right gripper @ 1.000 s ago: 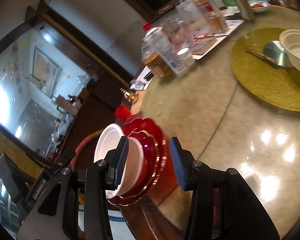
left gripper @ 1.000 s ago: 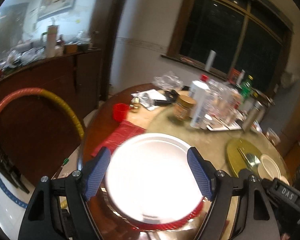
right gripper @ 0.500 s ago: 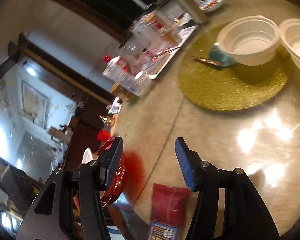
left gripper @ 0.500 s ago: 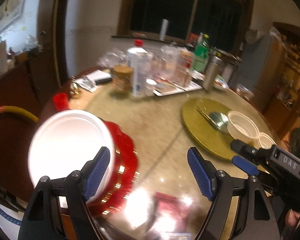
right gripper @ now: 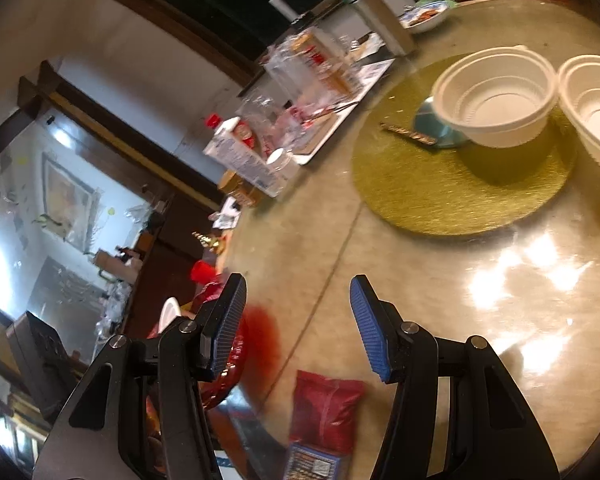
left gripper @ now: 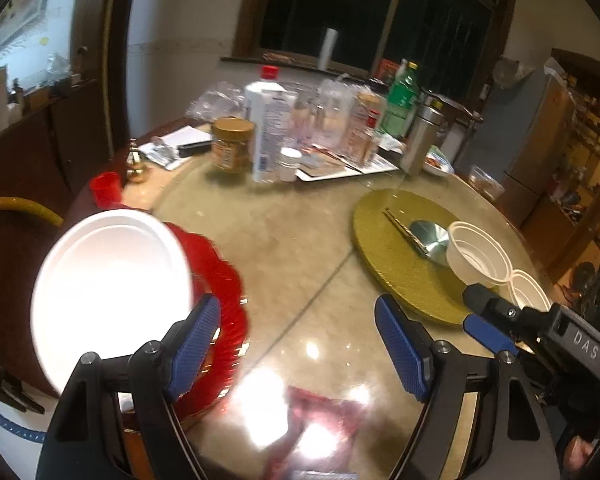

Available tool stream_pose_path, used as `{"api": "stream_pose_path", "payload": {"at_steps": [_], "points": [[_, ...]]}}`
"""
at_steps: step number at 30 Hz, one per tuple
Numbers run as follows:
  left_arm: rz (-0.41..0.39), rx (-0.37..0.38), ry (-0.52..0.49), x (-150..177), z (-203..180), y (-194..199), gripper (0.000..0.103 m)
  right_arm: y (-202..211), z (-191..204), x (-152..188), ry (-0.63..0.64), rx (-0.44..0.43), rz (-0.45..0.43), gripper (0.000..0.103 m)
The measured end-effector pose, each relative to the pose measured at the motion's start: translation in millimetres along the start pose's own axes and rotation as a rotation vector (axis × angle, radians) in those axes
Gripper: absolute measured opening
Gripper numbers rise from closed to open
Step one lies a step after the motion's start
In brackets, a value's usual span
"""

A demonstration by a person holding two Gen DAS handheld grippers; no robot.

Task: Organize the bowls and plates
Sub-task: 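Move the right gripper to the beige ribbed plastic bowl on the mat, then grasp the rim of the beige ribbed plastic bowl with the right gripper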

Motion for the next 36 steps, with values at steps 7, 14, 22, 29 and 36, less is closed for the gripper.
{"api": "stream_pose_path", "payload": {"at_steps": [7,14,22,29,36], "points": [[0.133,0.076,-0.052,-7,-50,-41,0.08,24,-46,-20,-0.103,0.054,-0.049,0.055],[0.233,0.146,-0.064,-21,-96,-76,0.08,43,-95,-50,-0.227,0.062,-0.079,0.055],[0.344,0.191,-0.006,-32,-128,-120,0.08,45,-125,-73,-0.318,0.023,-0.088,0.055],[0.375,0.213,-0.01,-46,-159,-144,0.08,51,-147,-90,-0.39,0.025,-0.124,0.055],[0.393,0.235,-0.01,-59,-189,-168,0.08,58,-158,-106,-0.412,0.095,-0.157,0.055]]}}
Point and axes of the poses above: each gripper's, at about its wrist camera, not at the fingertips, and y roughly against the way its jaws point, z to its left, x to its underside, the point moved 8 cm from there along -y, roughly the way its jaws point, and after that the axes turned 13 degrees about z, right-handed, at the moved point
